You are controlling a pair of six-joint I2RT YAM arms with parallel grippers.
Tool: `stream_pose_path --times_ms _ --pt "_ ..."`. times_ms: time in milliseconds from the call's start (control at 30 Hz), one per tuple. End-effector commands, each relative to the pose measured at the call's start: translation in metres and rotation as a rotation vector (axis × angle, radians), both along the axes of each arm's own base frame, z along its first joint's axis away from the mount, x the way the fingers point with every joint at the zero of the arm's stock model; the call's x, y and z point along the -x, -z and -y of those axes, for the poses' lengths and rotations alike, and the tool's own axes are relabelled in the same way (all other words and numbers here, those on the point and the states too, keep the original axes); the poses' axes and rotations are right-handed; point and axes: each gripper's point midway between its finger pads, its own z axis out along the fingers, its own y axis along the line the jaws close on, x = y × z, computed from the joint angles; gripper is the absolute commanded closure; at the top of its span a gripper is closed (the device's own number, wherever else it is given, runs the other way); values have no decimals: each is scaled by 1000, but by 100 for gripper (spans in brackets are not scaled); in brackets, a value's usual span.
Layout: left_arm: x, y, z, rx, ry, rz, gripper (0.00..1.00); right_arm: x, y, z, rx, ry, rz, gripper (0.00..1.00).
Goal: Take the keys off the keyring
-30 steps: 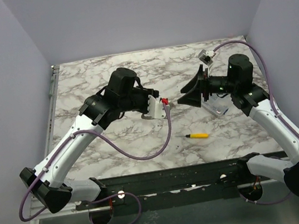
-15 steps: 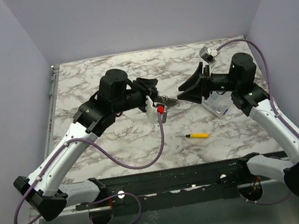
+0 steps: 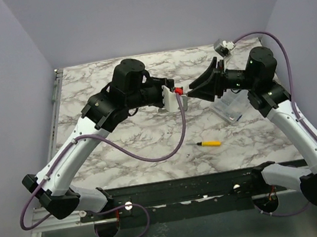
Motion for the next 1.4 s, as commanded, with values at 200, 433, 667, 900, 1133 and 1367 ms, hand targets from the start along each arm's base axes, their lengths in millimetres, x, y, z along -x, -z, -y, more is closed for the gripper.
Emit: stream_pose_path --times_ms 200,433,667,900,1133,1367 --pt "13 37 -7 -121 -185 -282 100 6 19 4 21 26 -3 55" --pt "10 51 -6 -156 -305 -399 100 6 30 1 14 22 -68 58" --pt "3 56 3 -78 -438 -542 100 0 39 0 1 87 -47 42" --pt "-8 67 8 7 -623 -672 100 -12 41 6 4 182 -50 18" --pt "-12 75 20 98 -744 -810 100 -9 45 9 13 201 -66 5" --pt "-20 75 32 214 -847 -922 100 -7 54 4 84 204 -53 0"
